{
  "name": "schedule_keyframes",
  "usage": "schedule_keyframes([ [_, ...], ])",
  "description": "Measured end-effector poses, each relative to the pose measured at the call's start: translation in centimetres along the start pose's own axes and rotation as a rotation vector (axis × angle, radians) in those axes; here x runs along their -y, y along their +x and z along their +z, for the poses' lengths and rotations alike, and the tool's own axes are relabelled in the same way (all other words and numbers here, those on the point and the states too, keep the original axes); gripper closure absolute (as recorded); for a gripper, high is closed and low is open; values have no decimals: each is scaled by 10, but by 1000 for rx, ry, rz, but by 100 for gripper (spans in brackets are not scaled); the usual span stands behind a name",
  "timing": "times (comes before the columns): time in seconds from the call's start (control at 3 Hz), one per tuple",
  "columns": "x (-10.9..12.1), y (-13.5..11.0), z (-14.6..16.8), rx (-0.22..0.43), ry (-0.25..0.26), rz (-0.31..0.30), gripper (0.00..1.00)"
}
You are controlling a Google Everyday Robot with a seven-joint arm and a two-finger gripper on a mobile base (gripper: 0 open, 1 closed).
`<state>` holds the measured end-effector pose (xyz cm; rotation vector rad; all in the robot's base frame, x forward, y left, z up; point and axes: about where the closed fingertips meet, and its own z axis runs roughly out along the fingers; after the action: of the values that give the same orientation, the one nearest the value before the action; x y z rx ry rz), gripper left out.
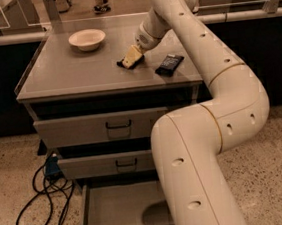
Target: Place rxbar chocolate into bottom drawer
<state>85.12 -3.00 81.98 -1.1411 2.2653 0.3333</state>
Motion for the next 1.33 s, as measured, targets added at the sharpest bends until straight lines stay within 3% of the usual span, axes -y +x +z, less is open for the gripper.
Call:
schedule_keyframes([
  [0.33,0,-2,-3,0,0,0,100],
  [0.67,-36,-29,-28,-39,-32,-101,100],
  [1.0,-77,-62,-92,-41,-49,-186,100],
  [1.33,-110,-79,-158,-60,-18,-219,100],
])
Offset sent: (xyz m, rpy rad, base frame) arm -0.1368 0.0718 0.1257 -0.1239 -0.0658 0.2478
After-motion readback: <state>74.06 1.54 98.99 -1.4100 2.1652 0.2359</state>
